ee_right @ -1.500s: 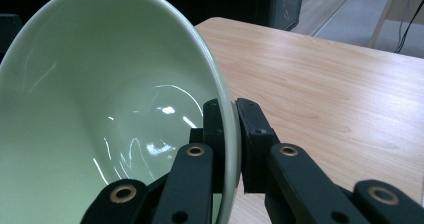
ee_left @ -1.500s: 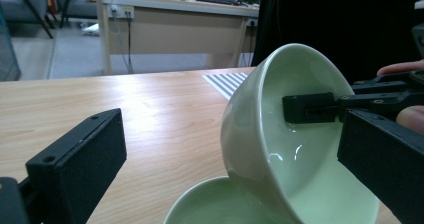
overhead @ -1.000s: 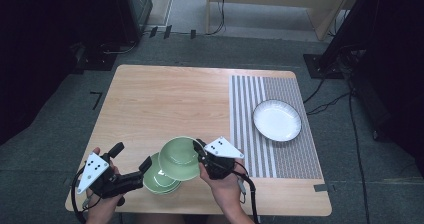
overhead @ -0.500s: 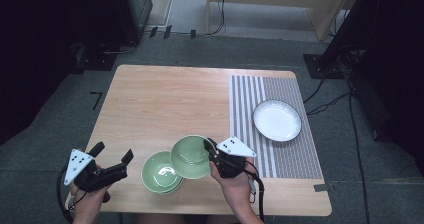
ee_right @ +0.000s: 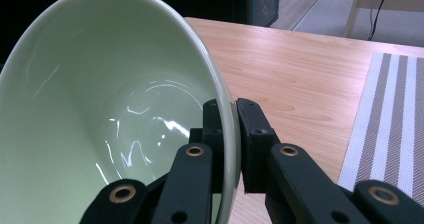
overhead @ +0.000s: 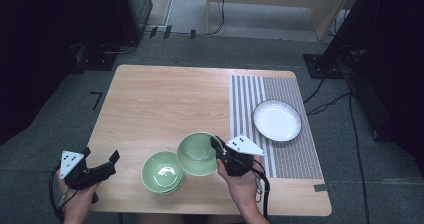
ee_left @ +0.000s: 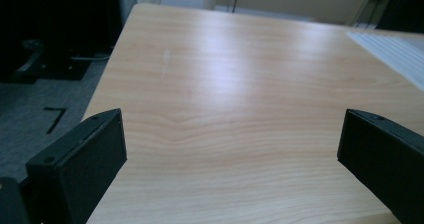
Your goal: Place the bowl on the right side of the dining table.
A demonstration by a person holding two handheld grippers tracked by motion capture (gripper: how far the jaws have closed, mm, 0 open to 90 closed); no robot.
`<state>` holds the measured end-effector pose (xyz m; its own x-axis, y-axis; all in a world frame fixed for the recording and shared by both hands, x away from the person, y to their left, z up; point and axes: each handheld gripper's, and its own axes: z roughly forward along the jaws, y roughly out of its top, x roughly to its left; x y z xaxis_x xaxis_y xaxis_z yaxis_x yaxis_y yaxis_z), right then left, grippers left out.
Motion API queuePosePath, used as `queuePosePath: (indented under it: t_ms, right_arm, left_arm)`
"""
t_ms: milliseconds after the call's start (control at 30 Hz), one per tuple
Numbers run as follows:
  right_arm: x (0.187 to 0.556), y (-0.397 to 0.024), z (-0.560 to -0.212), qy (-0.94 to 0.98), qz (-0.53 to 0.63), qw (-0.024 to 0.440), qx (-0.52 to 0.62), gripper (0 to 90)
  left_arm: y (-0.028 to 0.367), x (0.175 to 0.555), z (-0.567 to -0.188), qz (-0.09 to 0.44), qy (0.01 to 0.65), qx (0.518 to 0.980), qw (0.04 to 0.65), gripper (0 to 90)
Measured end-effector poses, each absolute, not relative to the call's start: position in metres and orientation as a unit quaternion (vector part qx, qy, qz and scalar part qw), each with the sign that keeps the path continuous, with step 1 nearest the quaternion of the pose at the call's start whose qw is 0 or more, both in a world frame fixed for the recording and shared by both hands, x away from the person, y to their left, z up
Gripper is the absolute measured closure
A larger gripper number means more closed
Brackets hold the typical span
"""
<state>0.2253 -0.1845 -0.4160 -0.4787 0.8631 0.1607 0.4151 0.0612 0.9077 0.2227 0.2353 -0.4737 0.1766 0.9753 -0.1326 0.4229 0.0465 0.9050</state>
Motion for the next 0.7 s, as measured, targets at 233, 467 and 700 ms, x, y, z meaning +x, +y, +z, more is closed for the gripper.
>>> queuePosePath:
  t_ms: [233, 467, 700]
  right_arm:
    - [0.226, -0.191, -0.415, 0.689, 0.506, 0.224, 0.467, 84.7]
    - [0.228, -0.198, -0.413, 0.683, 0.508, 0.228, 0.473, 84.7]
    - [0.229, -0.208, -0.410, 0.674, 0.509, 0.234, 0.481, 84.7]
  left_arm:
    - [0.240, 0.233, -0.497, 0.304, 0.588, 0.649, 0.375, 0.0]
    - [0.238, 0.240, -0.512, 0.295, 0.596, 0.674, 0.321, 0.0]
    - [0.236, 0.243, -0.517, 0.286, 0.602, 0.684, 0.297, 0.0]
